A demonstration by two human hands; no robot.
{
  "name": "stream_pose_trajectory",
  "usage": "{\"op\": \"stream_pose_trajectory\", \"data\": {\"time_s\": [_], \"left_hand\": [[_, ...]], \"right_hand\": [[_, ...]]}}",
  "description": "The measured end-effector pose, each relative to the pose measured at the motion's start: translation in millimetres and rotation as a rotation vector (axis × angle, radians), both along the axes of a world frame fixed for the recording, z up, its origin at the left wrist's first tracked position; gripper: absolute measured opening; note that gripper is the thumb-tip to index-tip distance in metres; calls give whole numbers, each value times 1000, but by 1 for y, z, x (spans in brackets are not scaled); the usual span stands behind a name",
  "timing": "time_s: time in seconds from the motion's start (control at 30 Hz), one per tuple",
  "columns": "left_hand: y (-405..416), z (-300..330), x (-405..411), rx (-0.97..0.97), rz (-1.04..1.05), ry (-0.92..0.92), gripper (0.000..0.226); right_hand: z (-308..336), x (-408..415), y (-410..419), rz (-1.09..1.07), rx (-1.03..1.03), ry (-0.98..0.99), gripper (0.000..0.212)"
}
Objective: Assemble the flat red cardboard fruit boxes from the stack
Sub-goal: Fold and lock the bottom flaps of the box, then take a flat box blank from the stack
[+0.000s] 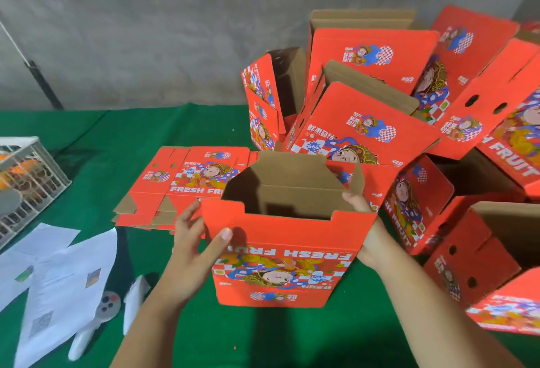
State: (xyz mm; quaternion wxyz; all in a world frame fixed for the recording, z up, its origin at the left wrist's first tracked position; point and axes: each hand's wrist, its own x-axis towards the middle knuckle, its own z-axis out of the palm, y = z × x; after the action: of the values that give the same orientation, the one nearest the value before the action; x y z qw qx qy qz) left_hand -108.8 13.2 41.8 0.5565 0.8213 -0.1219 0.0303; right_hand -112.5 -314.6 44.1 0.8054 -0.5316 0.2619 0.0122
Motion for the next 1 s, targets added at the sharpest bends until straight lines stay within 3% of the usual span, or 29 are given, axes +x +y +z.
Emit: {"op": "stream_pose_trajectory", "data": {"time_s": [0.13, 0.23, 0.33, 0.47, 0.57, 0.63, 0.7, 0.77, 1.0], "left_hand": [[1, -3, 5, 56, -12, 71, 39], [-7, -8, 5, 55, 74, 91, 39], [-16, -4, 10, 73, 251, -46, 47], [-26, -9, 16, 229, 354, -87, 12], [-34, -14, 16, 315, 480, -149, 54], [-35, -14, 19, 334, 507, -197, 59], [-35, -16, 24, 364, 508, -302, 40], [-36, -17, 23, 384, 458, -381, 24], [-26, 3, 37, 589, 143, -354, 31]], "right_hand": [[5, 2, -5, 45, 28, 9, 40], [8, 7, -4, -6, -97, 14, 32], [0, 9, -2, -45, -265, -13, 28], [-3, 2, -1, -102, -523, -195, 34], [-4, -2, 8, -171, -767, -304, 63], [-8, -5, 19, -113, -1063, -386, 72], [-15, -10, 29, -1, -1297, -493, 75], [-18, -12, 29, 42, -1382, -527, 75], [-16, -11, 24, 116, -1438, -510, 77]]}}
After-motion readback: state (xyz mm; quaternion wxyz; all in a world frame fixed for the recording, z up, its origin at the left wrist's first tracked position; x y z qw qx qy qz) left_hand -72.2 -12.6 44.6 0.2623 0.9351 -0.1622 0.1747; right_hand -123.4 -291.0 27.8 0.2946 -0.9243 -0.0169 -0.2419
